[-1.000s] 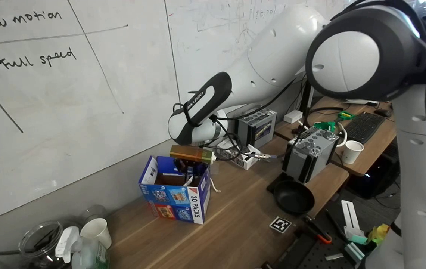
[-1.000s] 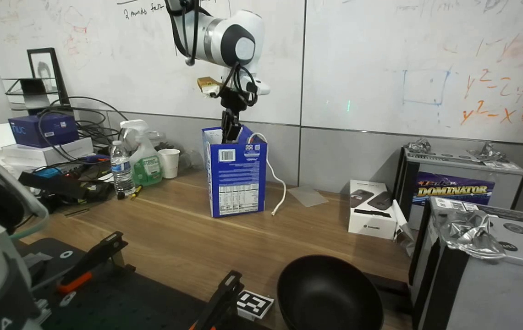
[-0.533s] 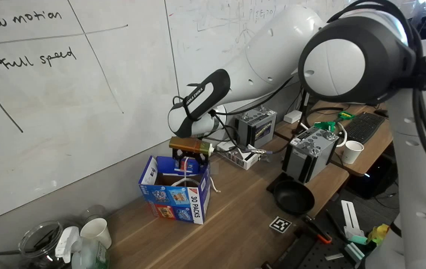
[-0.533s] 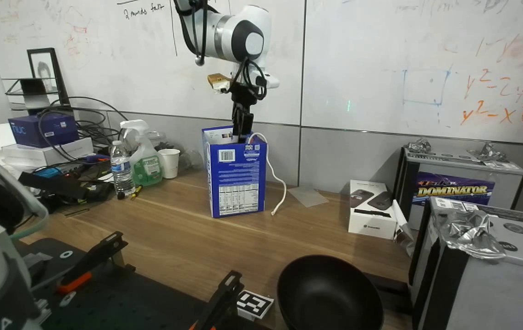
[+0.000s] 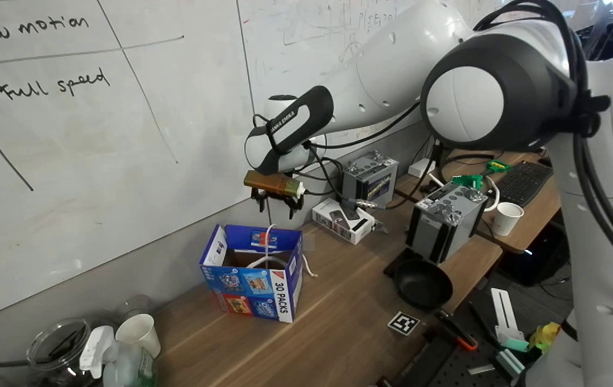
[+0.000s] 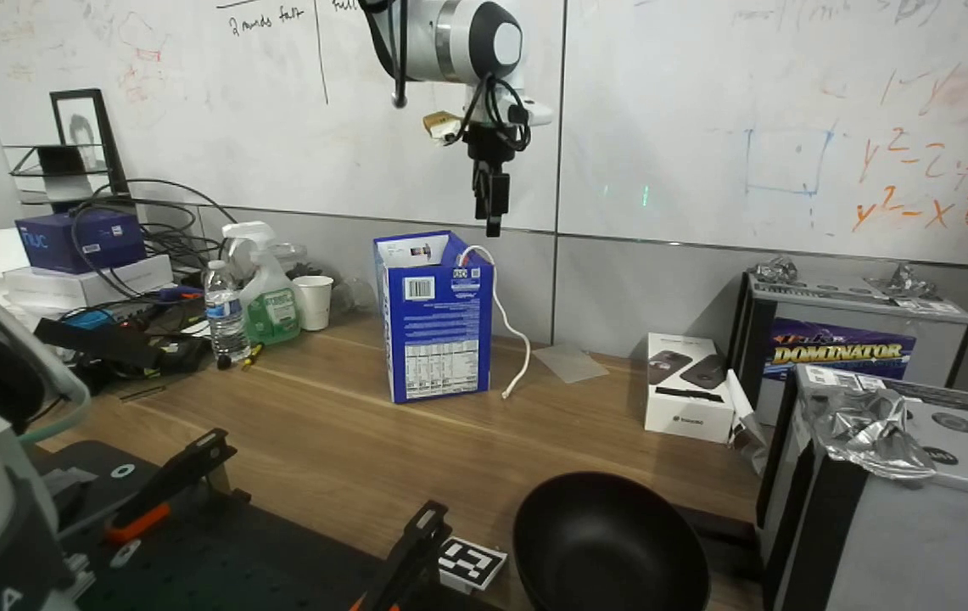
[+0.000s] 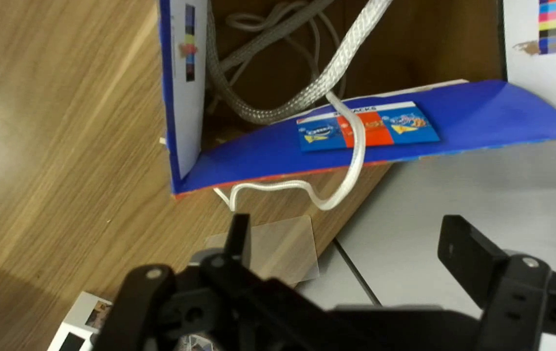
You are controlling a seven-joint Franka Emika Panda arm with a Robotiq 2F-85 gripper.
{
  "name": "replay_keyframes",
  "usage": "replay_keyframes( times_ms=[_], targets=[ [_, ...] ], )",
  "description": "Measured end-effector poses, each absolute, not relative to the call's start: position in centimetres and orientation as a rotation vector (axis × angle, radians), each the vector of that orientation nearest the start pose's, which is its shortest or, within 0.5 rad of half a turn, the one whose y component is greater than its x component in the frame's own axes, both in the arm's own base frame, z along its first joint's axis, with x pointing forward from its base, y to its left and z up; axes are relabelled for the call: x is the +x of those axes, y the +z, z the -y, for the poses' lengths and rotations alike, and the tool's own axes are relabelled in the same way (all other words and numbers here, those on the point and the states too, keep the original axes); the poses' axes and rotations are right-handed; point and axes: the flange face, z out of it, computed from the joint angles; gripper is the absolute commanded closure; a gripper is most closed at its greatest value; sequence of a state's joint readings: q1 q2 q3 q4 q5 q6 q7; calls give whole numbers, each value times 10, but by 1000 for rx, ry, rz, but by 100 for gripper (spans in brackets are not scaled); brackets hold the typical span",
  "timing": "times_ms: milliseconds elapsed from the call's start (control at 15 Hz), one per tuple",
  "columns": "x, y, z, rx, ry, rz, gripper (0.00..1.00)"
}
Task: Put the ropes in the box one at a time
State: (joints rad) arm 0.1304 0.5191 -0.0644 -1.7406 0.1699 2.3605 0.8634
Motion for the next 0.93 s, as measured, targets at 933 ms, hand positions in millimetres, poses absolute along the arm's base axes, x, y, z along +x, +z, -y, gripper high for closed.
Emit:
replay_keyframes(
  times_ms=[933],
  targets=[
    [698,198,-40,-2741,110,-1371,0]
  ],
)
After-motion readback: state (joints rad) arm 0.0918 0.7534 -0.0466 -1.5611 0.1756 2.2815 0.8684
